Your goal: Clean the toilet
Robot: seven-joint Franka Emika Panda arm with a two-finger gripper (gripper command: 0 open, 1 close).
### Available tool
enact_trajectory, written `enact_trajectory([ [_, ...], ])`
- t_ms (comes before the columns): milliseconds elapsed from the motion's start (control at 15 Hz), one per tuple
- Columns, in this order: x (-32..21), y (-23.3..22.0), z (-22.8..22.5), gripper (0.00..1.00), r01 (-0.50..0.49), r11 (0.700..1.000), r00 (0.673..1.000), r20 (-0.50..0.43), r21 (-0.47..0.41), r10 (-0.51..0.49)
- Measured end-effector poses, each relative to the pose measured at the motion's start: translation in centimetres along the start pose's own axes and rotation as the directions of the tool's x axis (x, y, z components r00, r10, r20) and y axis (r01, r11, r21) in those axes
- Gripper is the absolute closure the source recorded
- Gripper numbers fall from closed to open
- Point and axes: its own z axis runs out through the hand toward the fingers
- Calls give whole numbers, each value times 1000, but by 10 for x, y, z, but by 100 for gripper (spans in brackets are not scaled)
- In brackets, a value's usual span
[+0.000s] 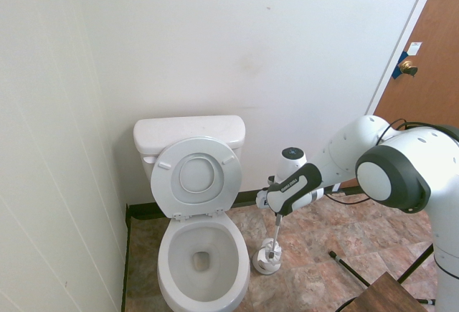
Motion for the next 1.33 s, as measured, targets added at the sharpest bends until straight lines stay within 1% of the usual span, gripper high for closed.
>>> enact_trajectory([
  [400, 12, -11, 36, 100, -49, 999, 999, 11, 7, 49],
  [733, 30, -9, 75, 100, -95, 995, 995, 8, -8, 95],
  [1333, 46, -25, 130, 100, -162, 987, 987, 15, -4, 162],
])
